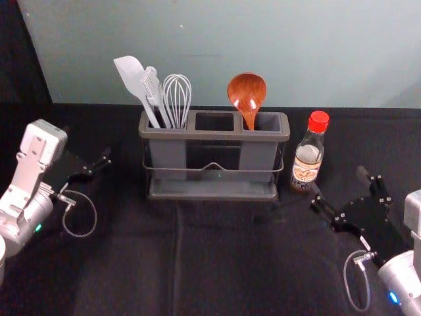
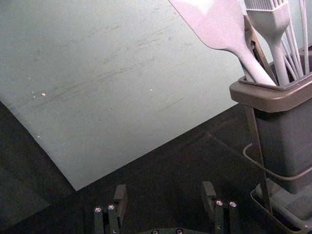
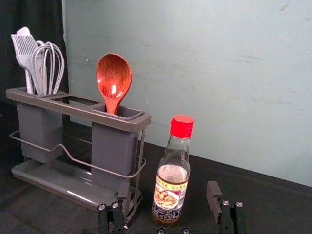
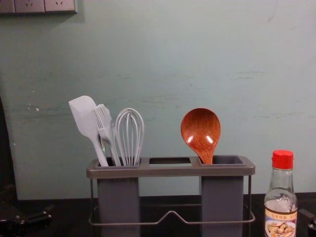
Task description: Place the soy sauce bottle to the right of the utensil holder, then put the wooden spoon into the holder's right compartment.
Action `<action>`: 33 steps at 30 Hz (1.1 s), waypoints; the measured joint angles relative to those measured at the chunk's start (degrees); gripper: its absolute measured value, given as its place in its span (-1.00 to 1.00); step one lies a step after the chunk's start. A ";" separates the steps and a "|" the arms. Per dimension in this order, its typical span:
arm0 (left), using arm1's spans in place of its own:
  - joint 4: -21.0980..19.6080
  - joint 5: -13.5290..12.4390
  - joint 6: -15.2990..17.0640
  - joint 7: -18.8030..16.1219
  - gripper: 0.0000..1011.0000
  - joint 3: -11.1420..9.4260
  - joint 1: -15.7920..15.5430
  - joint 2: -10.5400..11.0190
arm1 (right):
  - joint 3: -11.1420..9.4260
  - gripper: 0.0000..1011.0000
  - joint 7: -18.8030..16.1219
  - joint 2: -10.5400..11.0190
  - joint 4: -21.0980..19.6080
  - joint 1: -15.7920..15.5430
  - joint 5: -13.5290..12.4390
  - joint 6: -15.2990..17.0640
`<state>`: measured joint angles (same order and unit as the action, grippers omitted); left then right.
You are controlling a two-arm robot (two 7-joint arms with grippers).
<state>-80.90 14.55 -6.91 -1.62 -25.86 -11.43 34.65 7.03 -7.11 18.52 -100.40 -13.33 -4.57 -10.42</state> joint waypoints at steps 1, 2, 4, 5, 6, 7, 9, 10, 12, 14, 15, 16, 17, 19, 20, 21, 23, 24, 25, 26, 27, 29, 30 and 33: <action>0.00 0.00 0.00 0.00 0.99 0.00 0.00 0.00 | 0.01 0.98 -0.02 0.00 0.00 0.00 0.00 0.00; 0.00 0.00 0.00 0.00 0.99 0.00 0.00 0.00 | 0.01 0.98 -0.03 0.03 0.00 -0.01 0.00 0.00; 0.00 0.00 0.00 0.00 0.99 0.00 0.00 0.00 | 0.03 0.98 -0.03 0.05 0.00 -0.02 0.00 0.01; 0.00 0.00 0.00 0.00 0.99 0.00 0.00 0.00 | 0.05 0.98 -0.02 0.07 -0.01 -0.02 0.01 0.01; 0.00 0.00 0.00 0.00 0.99 0.00 0.00 0.00 | 0.06 0.98 -0.02 0.07 -0.02 -0.02 0.01 0.01; 0.00 0.00 0.00 0.00 0.99 0.00 0.00 0.00 | 0.08 0.98 -0.02 0.09 -0.04 -0.03 0.01 0.03; 0.00 0.00 0.00 0.00 0.99 0.00 0.00 0.00 | 0.11 0.98 -0.02 0.13 -0.07 -0.04 0.02 0.05; 0.00 0.00 0.00 0.00 0.99 0.00 0.00 0.00 | 0.12 0.98 -0.02 0.14 -0.08 -0.04 0.02 0.06; 0.00 0.00 0.00 0.00 0.99 0.00 0.00 0.00 | 0.14 0.98 -0.01 0.16 -0.11 -0.05 0.02 0.09; 0.00 0.00 0.00 0.00 0.99 0.00 0.00 0.00 | 0.15 0.98 0.00 0.17 -0.13 -0.06 0.03 0.11; 0.00 0.00 0.00 0.00 0.99 0.00 0.00 0.00 | 0.16 0.98 0.01 0.18 -0.14 -0.06 0.03 0.11; 0.00 0.00 0.00 0.00 0.99 0.00 0.00 0.00 | 0.17 0.98 0.02 0.19 -0.16 -0.07 0.03 0.13; 0.00 0.00 0.00 0.00 0.99 0.00 0.00 0.00 | 0.17 0.98 0.02 0.19 -0.17 -0.07 0.03 0.13; 0.00 0.00 0.00 0.00 0.99 0.00 0.00 0.00 | 0.19 0.98 0.03 0.20 -0.18 -0.09 0.04 0.15; 0.00 0.00 0.00 0.00 0.99 0.00 0.00 0.00 | 0.19 0.98 0.03 0.21 -0.18 -0.09 0.04 0.15; 0.00 0.00 0.00 0.00 0.99 0.00 0.00 0.00 | 0.20 0.98 0.04 0.22 -0.19 -0.10 0.04 0.16; 0.00 0.00 0.00 0.00 0.99 0.00 0.00 0.00 | 0.21 0.98 0.04 0.22 -0.20 -0.10 0.05 0.16; 0.00 0.00 0.00 0.00 0.99 0.00 0.00 0.00 | 0.22 0.98 0.05 0.23 -0.21 -0.10 0.06 0.17; 0.00 0.00 0.00 0.00 0.99 0.00 0.00 0.00 | 0.22 0.98 0.05 0.23 -0.21 -0.11 0.06 0.17; 0.00 0.00 0.00 0.00 0.99 0.00 0.00 0.00 | 0.23 0.98 0.06 0.24 -0.22 -0.11 0.06 0.18; 0.00 0.00 0.00 0.00 0.99 0.00 0.00 0.00 | 0.23 0.98 0.06 0.24 -0.22 -0.11 0.06 0.18; 0.00 0.00 0.00 0.00 0.99 0.00 0.00 0.00 | 0.25 0.98 0.07 0.25 -0.23 -0.11 0.07 0.19; 0.00 0.00 0.00 0.00 0.99 0.00 0.00 0.00 | 0.25 0.98 0.07 0.25 -0.24 -0.11 0.07 0.19; 0.00 0.00 0.00 0.00 0.99 0.00 0.00 0.00 | 0.25 0.98 0.08 0.27 -0.26 -0.10 0.08 0.20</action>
<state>-80.90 14.55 -6.91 -1.62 -25.86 -11.43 34.65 7.28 -7.02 18.78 -100.66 -13.43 -4.49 -10.21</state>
